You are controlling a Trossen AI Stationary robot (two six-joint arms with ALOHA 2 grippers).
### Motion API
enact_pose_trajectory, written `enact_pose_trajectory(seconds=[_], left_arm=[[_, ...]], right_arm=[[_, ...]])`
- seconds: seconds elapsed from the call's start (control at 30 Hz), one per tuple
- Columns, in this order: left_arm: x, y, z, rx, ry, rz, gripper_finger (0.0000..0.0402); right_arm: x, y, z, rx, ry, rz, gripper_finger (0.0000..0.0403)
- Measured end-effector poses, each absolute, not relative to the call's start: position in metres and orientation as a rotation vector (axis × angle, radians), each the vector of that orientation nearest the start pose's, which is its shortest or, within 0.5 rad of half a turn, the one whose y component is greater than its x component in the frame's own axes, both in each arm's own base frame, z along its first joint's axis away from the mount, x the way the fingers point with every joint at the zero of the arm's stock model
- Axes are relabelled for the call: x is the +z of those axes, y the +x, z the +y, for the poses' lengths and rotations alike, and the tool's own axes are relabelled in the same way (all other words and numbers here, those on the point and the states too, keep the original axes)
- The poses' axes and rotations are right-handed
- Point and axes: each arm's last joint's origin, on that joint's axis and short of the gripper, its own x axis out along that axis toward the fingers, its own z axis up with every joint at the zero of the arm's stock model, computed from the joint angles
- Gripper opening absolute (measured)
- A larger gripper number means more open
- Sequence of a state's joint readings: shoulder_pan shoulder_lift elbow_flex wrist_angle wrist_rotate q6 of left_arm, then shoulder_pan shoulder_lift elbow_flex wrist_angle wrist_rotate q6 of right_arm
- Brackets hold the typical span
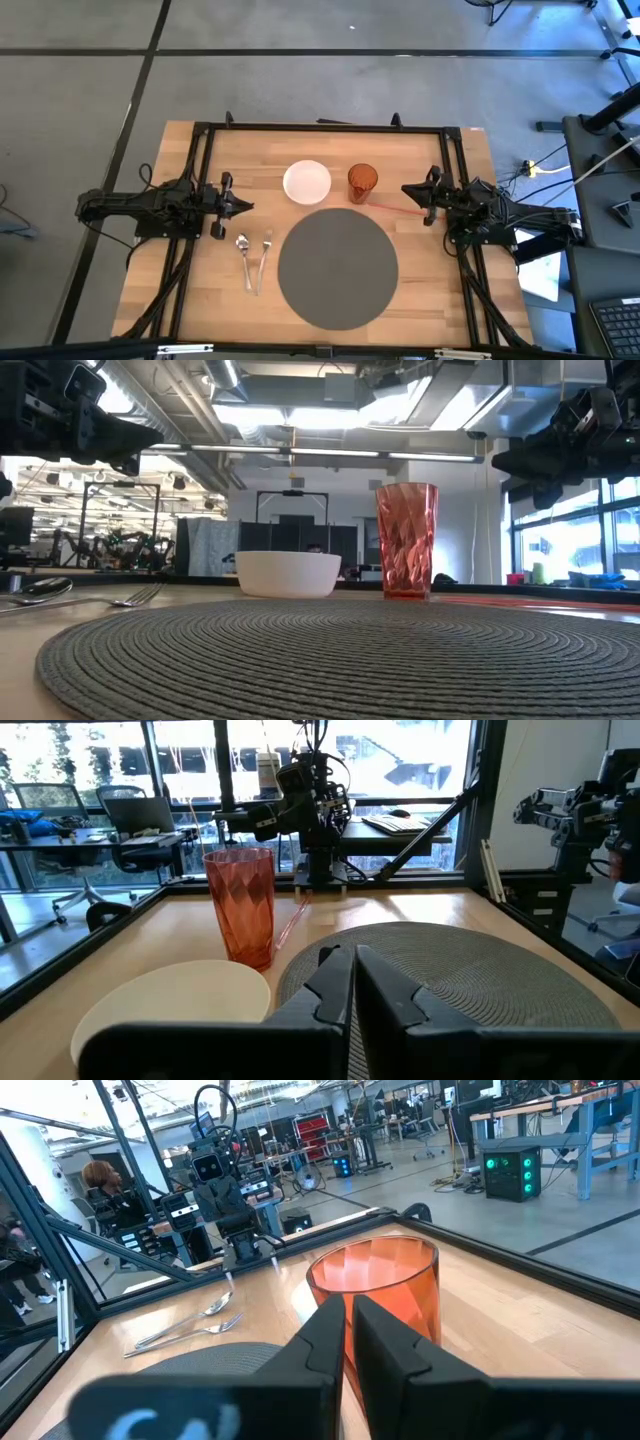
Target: Pick & Place Utensil
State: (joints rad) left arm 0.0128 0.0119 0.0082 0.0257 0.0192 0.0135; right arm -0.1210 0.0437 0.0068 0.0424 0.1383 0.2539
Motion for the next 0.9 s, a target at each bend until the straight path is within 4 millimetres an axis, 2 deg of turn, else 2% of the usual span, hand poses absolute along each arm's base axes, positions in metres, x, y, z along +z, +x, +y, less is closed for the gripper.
enact_pose_trajectory(seconds=[0.27, 0.33, 0.4, 0.57, 0.77, 0.9], left_arm=[[0.168, 0.098, 0.001, -0.006, 0.017, -0.022, 0.0010], [0.170, 0.098, 0.001, 0.011, 0.061, -0.045, 0.0009], [0.173, 0.098, 0.003, 0.070, 0.069, -0.077, 0.0008], [0.170, 0.097, 0.011, 0.332, -0.064, -0.052, 0.0010], [0.167, 0.100, 0.011, 0.345, -0.018, -0.002, 0.0010], [0.166, 0.100, 0.011, 0.340, -0.079, -0.001, 0.0008]], right_arm=[[0.166, 0.099, -0.016, -0.257, 0.254, -0.038, 0.0026], [0.167, 0.098, -0.016, -0.257, 0.253, -0.039, 0.0026], [0.166, 0.099, -0.016, -0.257, 0.254, -0.038, 0.0026], [0.167, 0.098, -0.016, -0.258, 0.251, -0.039, 0.0026], [0.169, 0.098, -0.017, -0.283, 0.186, -0.054, 0.0026], [0.168, 0.099, -0.016, -0.253, 0.124, -0.041, 0.0026]])
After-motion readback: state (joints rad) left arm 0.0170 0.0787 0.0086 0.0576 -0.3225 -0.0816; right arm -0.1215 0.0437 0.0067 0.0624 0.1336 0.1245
